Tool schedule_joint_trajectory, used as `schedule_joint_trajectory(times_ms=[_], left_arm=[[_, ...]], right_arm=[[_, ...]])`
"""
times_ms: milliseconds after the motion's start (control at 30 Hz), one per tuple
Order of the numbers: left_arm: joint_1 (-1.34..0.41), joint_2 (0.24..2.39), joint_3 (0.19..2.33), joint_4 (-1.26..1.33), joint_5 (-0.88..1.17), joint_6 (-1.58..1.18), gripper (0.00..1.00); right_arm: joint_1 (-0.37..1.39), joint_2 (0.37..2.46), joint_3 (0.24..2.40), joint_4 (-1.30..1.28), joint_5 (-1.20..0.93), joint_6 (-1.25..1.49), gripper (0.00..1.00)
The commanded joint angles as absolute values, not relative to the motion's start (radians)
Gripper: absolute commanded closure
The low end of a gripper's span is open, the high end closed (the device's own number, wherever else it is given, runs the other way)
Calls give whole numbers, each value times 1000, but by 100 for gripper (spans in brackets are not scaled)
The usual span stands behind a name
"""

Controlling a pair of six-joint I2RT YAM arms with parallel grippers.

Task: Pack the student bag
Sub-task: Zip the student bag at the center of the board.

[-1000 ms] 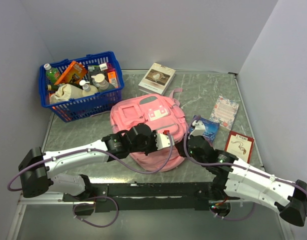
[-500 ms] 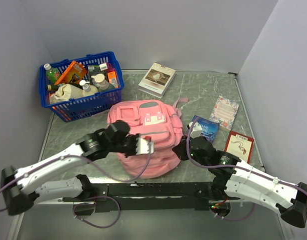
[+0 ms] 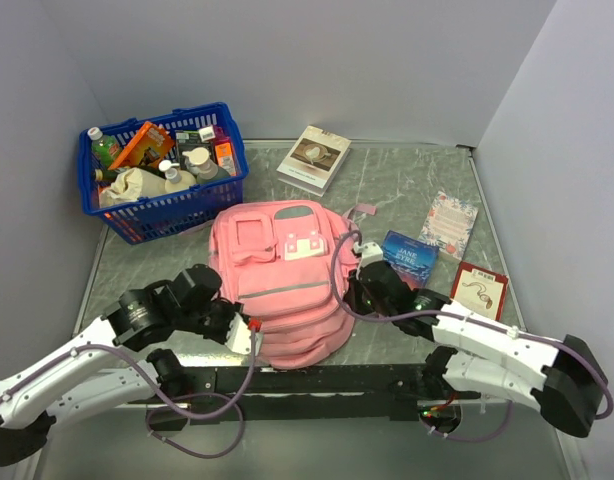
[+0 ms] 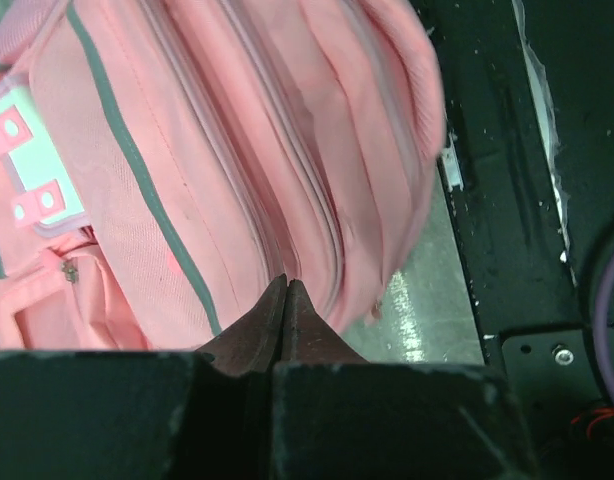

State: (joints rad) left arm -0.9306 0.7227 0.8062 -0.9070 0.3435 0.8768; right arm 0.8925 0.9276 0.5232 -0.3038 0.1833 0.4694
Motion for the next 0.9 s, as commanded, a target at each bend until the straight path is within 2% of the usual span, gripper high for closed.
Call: schedule_joint_trajectory(times_ms=[0, 100, 167, 233, 267, 333, 367, 500, 667, 867], left_arm=[[-927, 692, 804, -939, 376, 950, 99], [-927, 730, 802, -801, 322, 820, 96], [-927, 771, 827, -717, 296, 753, 86], [-927, 857, 847, -622, 296, 672, 67], [-927, 888, 862, -556, 301, 596, 48], [-942, 972, 870, -477, 304, 528, 45], [-957, 995, 861, -433, 295, 459, 37], [-1115, 1141, 850, -214, 180, 404, 34], [-1175, 1296, 891, -130, 83, 362, 35], [-1216, 1376, 903, -45, 3, 347, 37]], right_arm=[[781, 1030, 569, -164, 140, 354, 89], [764, 1040, 601, -138, 68, 351, 92], [772, 1014, 563, -94, 3, 374, 92], [778, 971, 520, -58, -35, 397, 91], [778, 959, 511, -55, -52, 403, 90], [779, 937, 506, -73, -63, 408, 89], [779, 931, 508, -83, -63, 408, 89], [779, 905, 502, -91, -66, 411, 89], [779, 899, 489, -63, -87, 417, 89], [778, 894, 480, -46, -133, 426, 90]])
